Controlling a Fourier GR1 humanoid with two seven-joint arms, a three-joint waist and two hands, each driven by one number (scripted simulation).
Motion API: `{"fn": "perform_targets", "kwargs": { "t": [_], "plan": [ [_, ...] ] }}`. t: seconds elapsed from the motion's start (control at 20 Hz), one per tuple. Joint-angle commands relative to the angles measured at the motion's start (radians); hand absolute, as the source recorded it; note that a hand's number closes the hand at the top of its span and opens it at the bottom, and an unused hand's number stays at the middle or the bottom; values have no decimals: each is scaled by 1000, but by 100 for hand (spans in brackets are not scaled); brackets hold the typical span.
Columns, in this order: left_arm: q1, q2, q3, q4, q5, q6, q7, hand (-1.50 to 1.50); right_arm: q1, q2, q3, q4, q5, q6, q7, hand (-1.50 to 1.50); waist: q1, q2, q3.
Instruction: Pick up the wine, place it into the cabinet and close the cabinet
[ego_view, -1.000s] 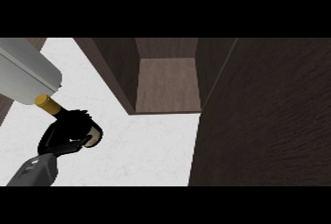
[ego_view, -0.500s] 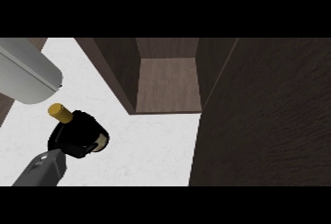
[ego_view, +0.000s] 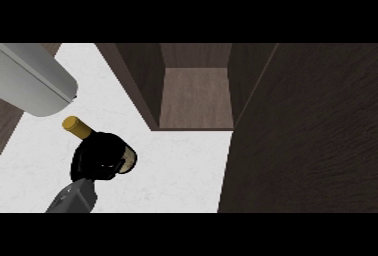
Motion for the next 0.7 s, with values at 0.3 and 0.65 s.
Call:
{"fn": "perform_targets", "kwargs": {
  "t": [0.3, 0.65],
  "plan": [
    [110, -99, -92, -257, 33, 7, 77, 150, 19, 0, -31, -29, -70, 23, 6, -150, 5, 0, -1],
    [193, -143, -326, -562, 173, 133, 251, 150, -5, 22, 21, -32, 12, -4, 34, -150, 6, -2, -1]
  ]
}}
